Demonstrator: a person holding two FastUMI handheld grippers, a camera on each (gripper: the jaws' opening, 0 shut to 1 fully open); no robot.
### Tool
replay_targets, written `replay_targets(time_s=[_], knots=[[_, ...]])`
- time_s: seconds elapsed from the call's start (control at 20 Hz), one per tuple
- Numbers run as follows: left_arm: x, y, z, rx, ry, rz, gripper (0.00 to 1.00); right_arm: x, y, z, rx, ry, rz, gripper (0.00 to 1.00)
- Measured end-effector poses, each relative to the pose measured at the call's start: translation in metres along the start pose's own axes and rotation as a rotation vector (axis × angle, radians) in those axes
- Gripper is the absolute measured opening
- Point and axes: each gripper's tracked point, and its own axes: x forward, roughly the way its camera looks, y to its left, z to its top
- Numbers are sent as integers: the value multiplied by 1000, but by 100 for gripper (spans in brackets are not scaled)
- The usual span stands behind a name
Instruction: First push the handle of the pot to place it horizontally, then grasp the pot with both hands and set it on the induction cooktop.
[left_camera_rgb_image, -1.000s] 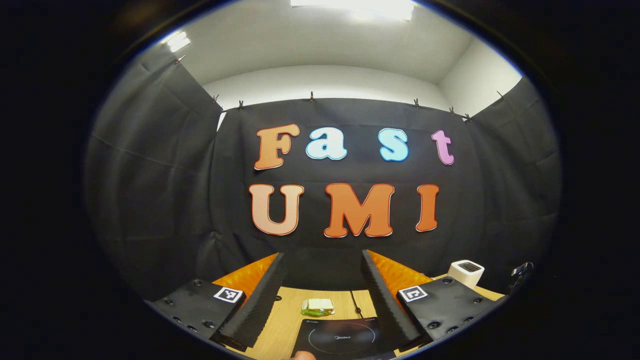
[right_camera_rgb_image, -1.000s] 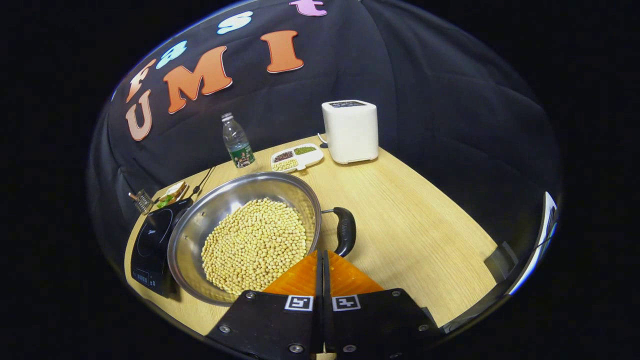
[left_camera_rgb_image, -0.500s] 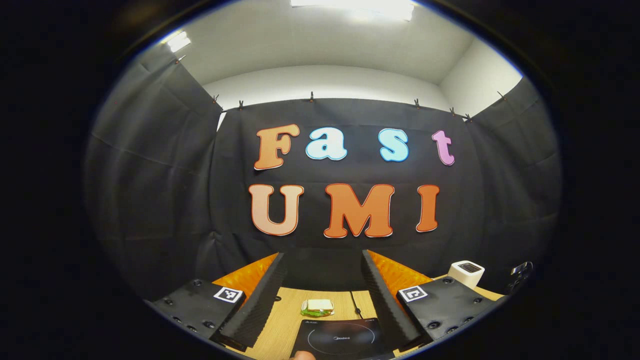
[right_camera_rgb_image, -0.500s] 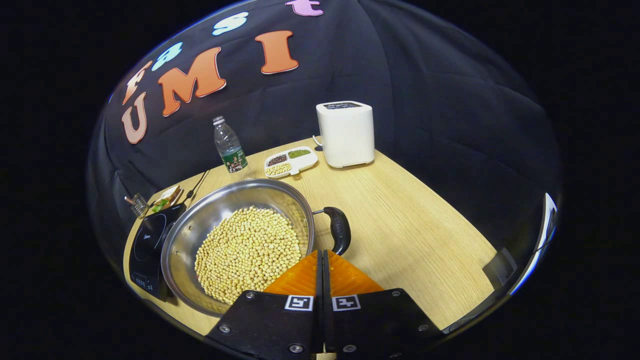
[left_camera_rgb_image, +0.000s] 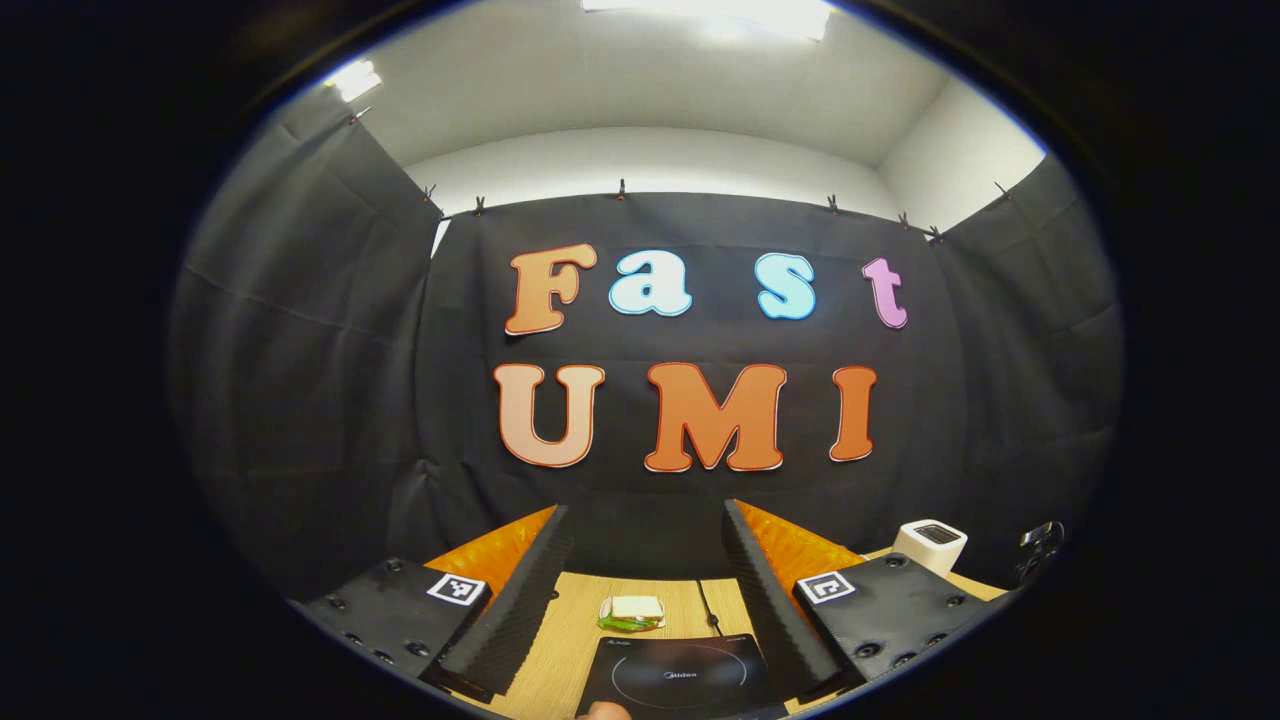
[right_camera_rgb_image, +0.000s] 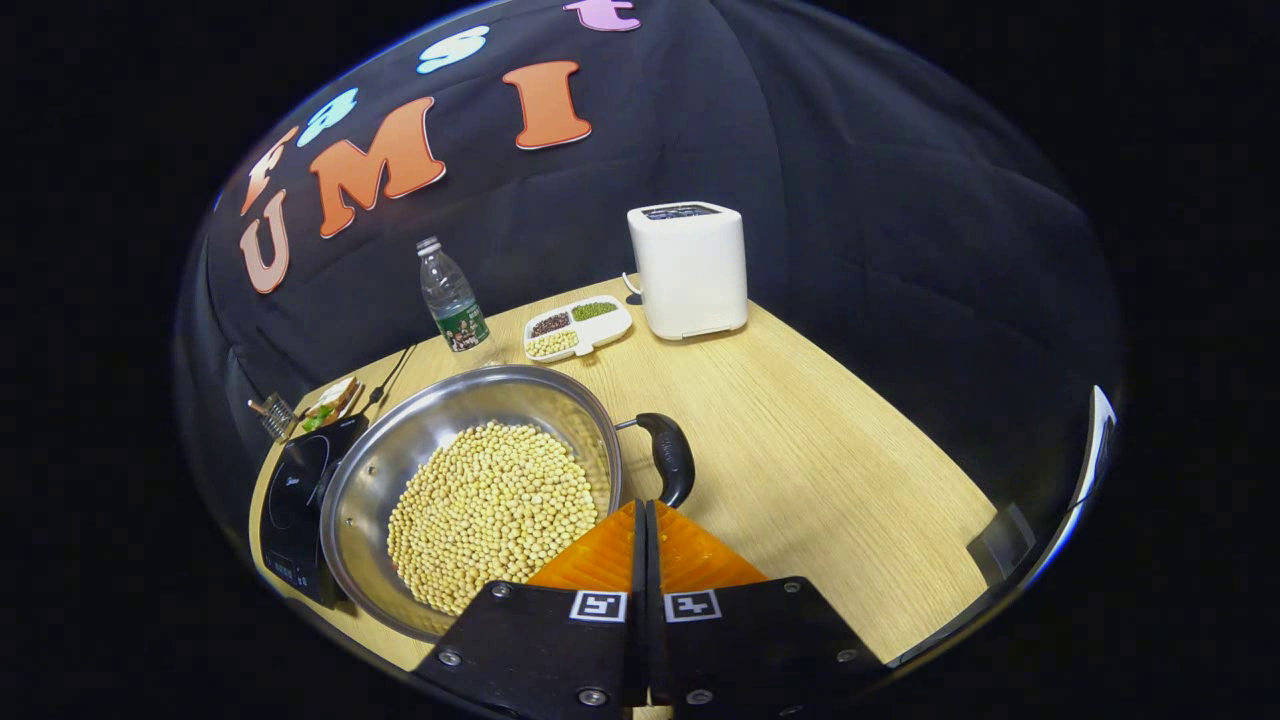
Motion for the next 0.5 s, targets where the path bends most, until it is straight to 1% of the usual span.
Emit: replay_targets(time_s=[0.1,0.15,0.2,0.3,0.5], knots=[[0,-1,-2,-2,1,-1,99,3,0,1,0,0,-5,0],[1,-2,-3,-3,4,-1,99,8,-5,1,-7,2,-31,0],[2,0,-5,-2,6,-1,99,10,-7,0,-10,13,-32,0],[3,2,-7,1,11,5,99,6,-11,-4,24,21,-23,0],[7,4,-10,-6,16,13,99,6,-14,-4,31,24,-12,0]])
